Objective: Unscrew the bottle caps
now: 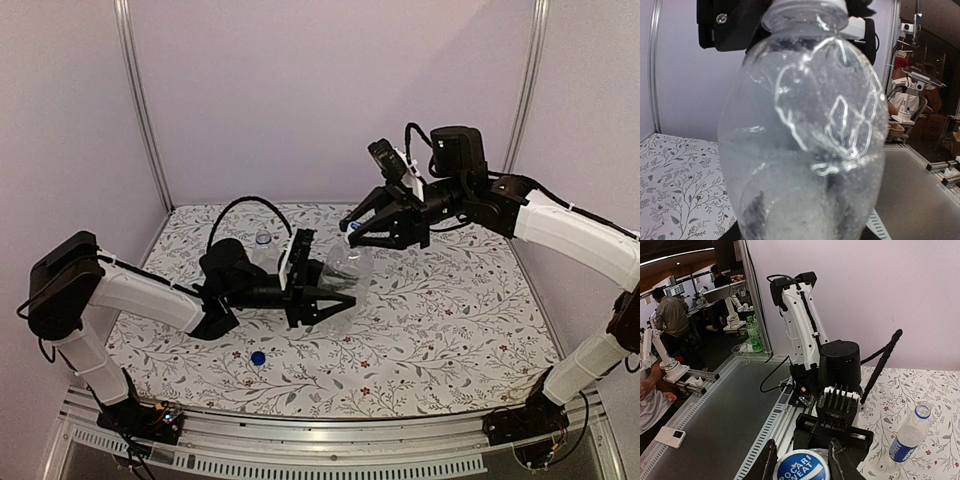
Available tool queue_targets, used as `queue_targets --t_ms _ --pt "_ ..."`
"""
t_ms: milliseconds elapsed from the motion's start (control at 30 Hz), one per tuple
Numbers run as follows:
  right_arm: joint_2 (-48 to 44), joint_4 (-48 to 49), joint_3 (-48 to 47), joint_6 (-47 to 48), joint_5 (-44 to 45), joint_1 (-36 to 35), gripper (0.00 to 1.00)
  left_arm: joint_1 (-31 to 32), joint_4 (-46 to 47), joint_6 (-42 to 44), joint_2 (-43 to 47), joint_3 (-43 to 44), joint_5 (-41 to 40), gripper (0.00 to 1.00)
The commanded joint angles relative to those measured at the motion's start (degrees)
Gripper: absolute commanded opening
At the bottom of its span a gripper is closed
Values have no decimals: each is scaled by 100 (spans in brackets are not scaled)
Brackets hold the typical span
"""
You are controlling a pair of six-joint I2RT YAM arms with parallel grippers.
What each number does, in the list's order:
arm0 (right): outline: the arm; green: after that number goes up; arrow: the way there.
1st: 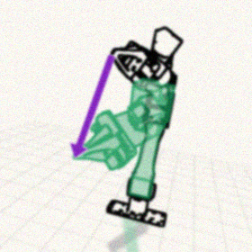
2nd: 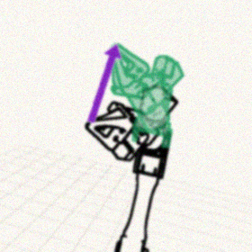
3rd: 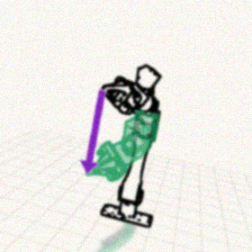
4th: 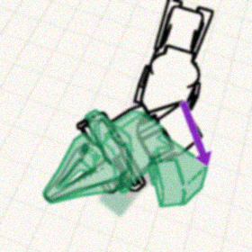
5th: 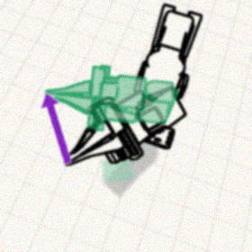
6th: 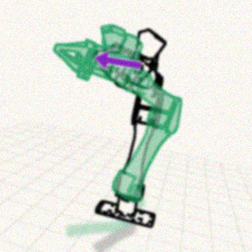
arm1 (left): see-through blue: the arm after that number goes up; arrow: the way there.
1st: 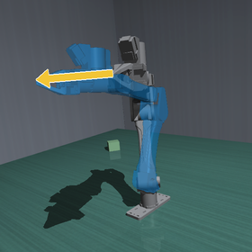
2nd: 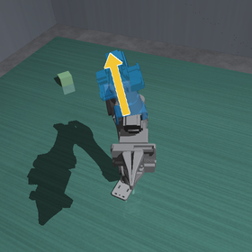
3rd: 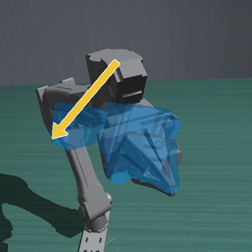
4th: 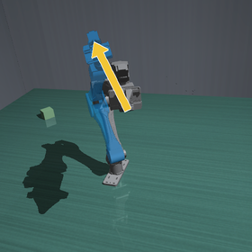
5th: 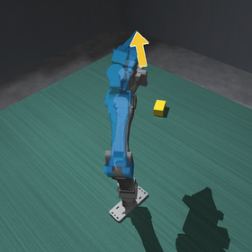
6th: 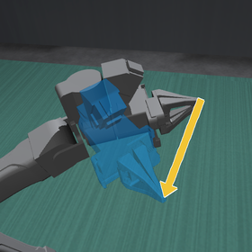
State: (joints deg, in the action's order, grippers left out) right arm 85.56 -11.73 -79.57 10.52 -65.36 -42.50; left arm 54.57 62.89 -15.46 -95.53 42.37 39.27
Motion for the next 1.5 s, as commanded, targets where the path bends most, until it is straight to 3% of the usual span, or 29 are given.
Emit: queue_targets --t_ms 0,100,300,367,433,600,867,1100,1467 --pt "83 -11 -274 137 -659 -13 0 -32 560 -20 -5 -122 453 33" --pt "45 9 -303 -61 -76 -10 13 -28 254 105 224 -172 62 33" --pt "-259 462 -170 -947 1184 -12 72 -22 -368 316 557 -209 -1264 33" --pt "-329 645 -179 -1423 1561 -12 84 -2 -639 358 631 -167 -1812 32" --pt "-410 803 -198 -1809 2051 -12 88 41 -858 418 686 -107 -2256 32" --pt "-472 1047 -262 -2537 2925 -45 91 285 -1412 596 755 138 -3372 33" --pt "-138 477 -588 -2639 4241 -322 85 678 -1898 908 697 453 -4723 33" --pt "16 266 -572 -2586 4549 -404 81 802 -1973 1057 690 555 -4979 33" --pt "44 346 -380 -2547 4201 -408 62 813 -1992 1097 739 501 -5113 33"
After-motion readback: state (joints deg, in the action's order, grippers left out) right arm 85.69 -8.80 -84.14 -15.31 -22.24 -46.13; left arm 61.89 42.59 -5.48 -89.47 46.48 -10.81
